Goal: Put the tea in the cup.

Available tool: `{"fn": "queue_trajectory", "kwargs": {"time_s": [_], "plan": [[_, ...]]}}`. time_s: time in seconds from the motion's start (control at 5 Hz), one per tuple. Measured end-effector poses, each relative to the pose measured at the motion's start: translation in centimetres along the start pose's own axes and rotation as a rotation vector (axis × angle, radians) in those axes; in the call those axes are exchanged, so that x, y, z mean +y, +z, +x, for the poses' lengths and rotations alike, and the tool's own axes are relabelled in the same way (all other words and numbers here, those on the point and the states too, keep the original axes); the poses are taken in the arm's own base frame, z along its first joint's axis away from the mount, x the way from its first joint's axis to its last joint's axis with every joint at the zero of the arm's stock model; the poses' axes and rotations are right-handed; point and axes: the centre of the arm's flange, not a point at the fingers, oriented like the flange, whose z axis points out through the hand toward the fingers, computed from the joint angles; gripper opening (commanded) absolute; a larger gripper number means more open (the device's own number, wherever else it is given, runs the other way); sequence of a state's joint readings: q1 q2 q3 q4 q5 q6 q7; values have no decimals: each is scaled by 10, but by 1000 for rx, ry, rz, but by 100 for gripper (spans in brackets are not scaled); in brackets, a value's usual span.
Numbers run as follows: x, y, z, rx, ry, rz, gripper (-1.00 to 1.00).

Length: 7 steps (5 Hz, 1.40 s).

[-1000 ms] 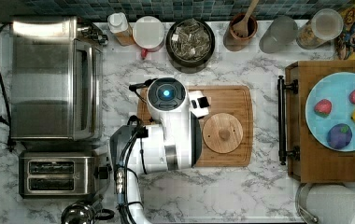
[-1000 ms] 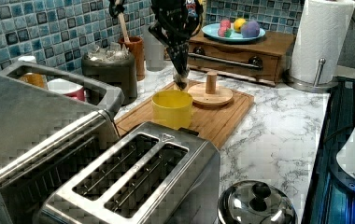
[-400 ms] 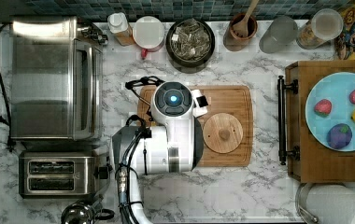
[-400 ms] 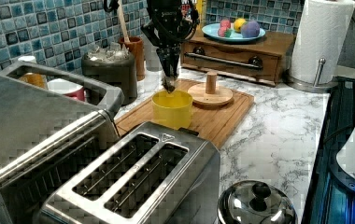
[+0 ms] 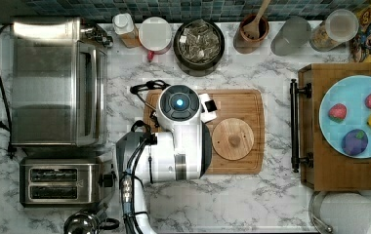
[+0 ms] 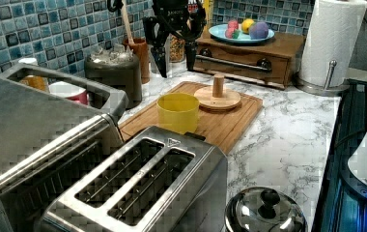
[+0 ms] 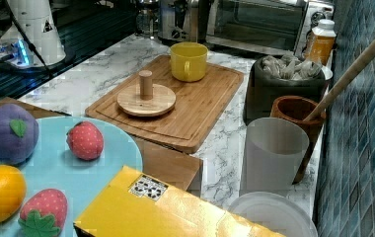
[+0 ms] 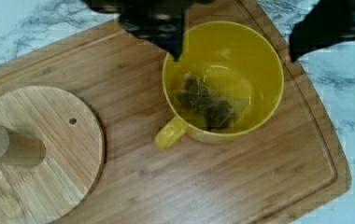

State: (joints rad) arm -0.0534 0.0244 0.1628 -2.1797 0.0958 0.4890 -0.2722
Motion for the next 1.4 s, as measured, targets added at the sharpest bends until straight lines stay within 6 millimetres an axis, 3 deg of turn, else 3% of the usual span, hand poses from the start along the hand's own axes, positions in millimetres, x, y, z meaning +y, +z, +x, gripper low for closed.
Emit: {"fn": "queue_trajectory", "kwargs": {"time_s": [0.6, 1.4], "plan": [[-3, 27, 4, -92, -4, -46, 100], [-9, 32, -3, -114, -21, -62, 100]]}}
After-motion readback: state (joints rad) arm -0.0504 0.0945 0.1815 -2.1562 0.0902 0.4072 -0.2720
